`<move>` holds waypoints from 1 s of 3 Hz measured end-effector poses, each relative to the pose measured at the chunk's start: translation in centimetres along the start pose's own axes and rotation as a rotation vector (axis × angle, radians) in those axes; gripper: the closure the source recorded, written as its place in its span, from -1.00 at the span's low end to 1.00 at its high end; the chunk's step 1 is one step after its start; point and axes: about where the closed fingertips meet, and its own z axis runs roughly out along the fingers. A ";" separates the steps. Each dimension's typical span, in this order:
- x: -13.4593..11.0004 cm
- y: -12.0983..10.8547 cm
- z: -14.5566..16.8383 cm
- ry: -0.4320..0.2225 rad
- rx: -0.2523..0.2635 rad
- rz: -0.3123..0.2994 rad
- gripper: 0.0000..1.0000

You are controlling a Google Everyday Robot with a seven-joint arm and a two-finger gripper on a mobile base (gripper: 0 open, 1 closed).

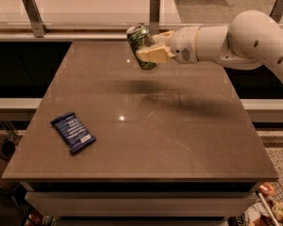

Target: Place green can upright

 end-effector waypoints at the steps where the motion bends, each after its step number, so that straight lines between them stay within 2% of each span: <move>1: 0.0 -0.1 0.1 -0.003 -0.001 0.002 1.00; 2: 0.1 0.2 0.4 -0.061 -0.020 0.009 1.00; 3: 0.2 0.4 0.7 -0.172 -0.034 0.019 1.00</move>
Offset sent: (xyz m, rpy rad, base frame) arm -0.0003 0.0050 -0.0049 0.1719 -0.0428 0.0608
